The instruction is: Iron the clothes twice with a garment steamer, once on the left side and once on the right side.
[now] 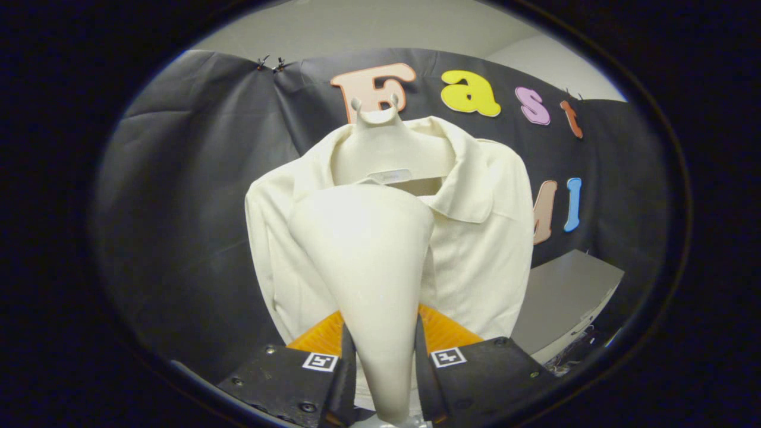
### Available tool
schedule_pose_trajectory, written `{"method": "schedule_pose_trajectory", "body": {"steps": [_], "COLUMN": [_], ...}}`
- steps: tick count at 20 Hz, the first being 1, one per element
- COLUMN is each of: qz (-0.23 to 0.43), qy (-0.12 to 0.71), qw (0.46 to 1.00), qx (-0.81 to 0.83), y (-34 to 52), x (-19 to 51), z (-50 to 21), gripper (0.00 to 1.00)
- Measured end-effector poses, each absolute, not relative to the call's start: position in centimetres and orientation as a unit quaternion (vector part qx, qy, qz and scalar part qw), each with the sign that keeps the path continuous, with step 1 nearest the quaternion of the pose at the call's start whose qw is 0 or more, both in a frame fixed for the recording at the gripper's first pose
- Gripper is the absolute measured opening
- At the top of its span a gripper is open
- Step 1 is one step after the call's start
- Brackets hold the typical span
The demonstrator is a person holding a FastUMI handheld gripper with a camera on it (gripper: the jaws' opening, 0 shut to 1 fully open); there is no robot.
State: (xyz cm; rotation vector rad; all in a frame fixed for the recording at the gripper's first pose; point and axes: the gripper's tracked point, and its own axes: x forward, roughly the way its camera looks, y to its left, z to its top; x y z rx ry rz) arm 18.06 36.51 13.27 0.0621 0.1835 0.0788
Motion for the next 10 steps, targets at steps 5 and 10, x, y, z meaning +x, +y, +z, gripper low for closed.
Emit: {"method": "schedule_pose_trajectory", "body": {"steps": [5,10], "qz": [0.01,-0.023], "qy": [0.104,0.106], "qw": [0.994,0.994], "qx": [0.03,0.015], "y": [37.2,37.3], "x": [20.2,21.5], "z": [12.0,9.2], "gripper": [0.43,0.43]}}
